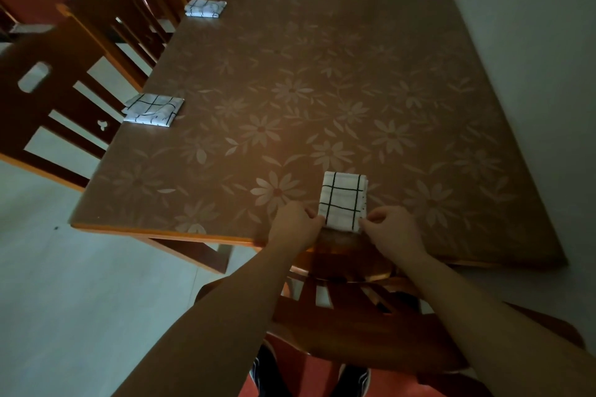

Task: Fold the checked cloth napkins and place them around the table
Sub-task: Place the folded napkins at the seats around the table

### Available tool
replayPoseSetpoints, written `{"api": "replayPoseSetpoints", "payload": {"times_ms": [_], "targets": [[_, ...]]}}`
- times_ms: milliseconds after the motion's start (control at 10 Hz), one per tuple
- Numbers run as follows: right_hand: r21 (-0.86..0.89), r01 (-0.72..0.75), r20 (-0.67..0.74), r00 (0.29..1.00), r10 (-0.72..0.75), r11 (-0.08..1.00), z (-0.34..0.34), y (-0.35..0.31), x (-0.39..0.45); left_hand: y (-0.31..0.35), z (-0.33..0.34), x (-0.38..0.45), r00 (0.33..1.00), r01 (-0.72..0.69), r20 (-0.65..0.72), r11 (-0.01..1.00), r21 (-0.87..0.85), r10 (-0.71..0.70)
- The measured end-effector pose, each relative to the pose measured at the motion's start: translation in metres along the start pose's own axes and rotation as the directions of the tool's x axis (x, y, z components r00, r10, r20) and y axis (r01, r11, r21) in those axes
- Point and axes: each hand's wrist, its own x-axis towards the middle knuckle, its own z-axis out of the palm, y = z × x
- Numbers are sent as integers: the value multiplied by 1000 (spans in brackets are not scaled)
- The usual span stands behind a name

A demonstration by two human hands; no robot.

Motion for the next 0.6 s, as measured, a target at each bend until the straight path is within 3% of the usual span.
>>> {"api": "replayPoseSetpoints", "payload": {"times_ms": [400, 600], "targets": [[48, -18, 22, 1000, 17, 999, -1, 9, 3, -3, 3, -4, 999, -31, 46, 999, 42, 29], [69, -44, 16, 999, 43, 997, -18, -4, -3, 2, -20, -20, 999, -46, -9, 998, 35, 46]]}}
